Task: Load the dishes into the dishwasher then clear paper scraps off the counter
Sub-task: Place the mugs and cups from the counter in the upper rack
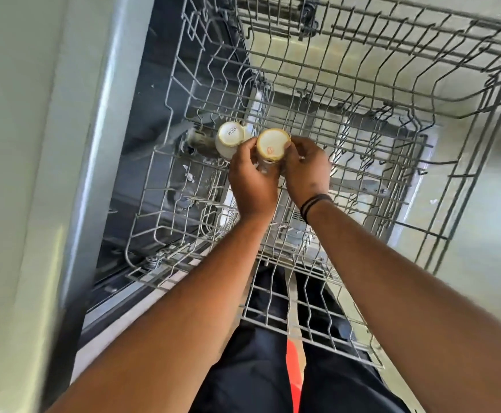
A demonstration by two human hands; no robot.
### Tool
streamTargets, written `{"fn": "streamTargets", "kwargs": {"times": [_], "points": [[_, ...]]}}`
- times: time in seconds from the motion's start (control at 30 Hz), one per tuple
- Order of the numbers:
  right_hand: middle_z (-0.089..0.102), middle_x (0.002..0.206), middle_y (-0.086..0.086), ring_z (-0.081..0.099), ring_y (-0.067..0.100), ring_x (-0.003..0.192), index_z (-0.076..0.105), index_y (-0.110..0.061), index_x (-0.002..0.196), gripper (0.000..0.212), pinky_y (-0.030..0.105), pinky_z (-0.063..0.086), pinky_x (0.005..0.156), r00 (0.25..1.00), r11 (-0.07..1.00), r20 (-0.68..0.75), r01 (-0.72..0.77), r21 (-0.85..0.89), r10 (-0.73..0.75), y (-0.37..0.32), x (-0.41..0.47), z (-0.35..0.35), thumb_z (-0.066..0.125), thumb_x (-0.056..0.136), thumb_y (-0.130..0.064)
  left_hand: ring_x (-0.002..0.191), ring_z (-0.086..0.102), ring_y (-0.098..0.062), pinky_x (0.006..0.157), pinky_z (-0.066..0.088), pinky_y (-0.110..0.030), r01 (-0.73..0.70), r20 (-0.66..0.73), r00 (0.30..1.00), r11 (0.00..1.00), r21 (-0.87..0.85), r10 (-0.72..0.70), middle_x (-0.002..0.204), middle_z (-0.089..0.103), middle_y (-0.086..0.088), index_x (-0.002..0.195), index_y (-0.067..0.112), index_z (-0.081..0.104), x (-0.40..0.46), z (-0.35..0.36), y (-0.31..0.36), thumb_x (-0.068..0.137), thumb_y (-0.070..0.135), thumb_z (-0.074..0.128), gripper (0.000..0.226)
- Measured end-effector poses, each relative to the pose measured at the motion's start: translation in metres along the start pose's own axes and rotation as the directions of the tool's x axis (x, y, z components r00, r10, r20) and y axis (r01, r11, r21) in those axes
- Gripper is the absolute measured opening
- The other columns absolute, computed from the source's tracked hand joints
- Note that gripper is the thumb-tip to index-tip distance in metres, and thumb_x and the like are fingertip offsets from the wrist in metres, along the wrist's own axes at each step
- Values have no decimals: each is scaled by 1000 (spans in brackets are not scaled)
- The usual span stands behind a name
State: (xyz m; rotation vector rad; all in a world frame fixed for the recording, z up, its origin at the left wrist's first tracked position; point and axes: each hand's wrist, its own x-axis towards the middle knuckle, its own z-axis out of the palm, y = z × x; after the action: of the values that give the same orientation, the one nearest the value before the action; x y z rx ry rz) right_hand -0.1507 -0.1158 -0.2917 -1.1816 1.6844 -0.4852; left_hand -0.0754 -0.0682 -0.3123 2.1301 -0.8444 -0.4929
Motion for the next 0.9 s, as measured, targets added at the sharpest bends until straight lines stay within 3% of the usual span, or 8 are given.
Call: {"fn": "streamTargets", "kwargs": {"times": [0.2,0.3,0.37,0.43,0.53,0.63,0.8,0.9], "points": [[70,116,3,60,10,91,59,-13,129,37,17,44,75,999,999,24,-35,14,35,5,-6,-3,57,99,-35,94,60,-19,78,42,-6,-6,9,1000,1000,5,6,113,62,-7,126,4,61,-6,-2,12,77,22,87,59],[69,114,2,63,12,95,60,-13,126,37,21,49,78,1000,1000,13,-24,14,24,8,-8,-7,58,98,-37,93,60,-22,79,46,-14,-26,14,1000,999,23,25,110,55,-2,127,7,60,-9,-5,16,77,27,86,60],[69,109,2,65,17,97,60,-16,123,37,30,55,81,1000,1000,0,-12,-3,12,7,-11,-10,58,96,-41,96,60,-24,83,53,-33,-25,28,999,999,30,24,115,56,-5,129,8,57,-12,-9,19,75,27,87,64],[65,102,1,63,21,95,61,-20,120,39,36,55,81,1000,998,-24,15,-61,-16,4,-17,-16,57,92,-47,101,59,-25,85,53,-42,-22,31,999,999,43,20,120,55,-9,131,8,55,-16,-14,23,74,29,88,70],[61,103,1,60,23,97,62,-22,114,39,40,55,81,997,989,-26,66,-130,-70,-11,-32,-31,56,86,-49,111,58,-27,91,53,-44,-28,35,999,998,51,26,128,55,-12,130,5,55,-22,-30,42,74,37,85,72],[63,104,-1,62,18,93,62,-23,109,30,39,59,77,993,987,45,114,-113,-110,-37,-52,-48,59,86,-43,116,58,-25,96,53,-37,-84,54,995,995,47,81,130,55,-13,129,2,54,-29,-55,68,76,48,72,73],[65,100,-3,63,7,84,61,-23,110,21,22,55,67,968,978,164,202,-56,-191,-90,-91,-72,63,92,-35,105,62,-20,89,56,-38,-110,63,992,993,30,108,117,64,-9,128,0,56,-42,-109,118,84,27,66,52],[67,98,-4,65,6,82,61,-24,111,23,25,58,68,943,965,207,263,12,-260,-121,-118,-73,62,93,-38,100,66,-10,85,58,-26,-88,-28,996,995,-54,86,116,68,-8,128,-2,57,-48,-142,142,91,4,69,39]]}}
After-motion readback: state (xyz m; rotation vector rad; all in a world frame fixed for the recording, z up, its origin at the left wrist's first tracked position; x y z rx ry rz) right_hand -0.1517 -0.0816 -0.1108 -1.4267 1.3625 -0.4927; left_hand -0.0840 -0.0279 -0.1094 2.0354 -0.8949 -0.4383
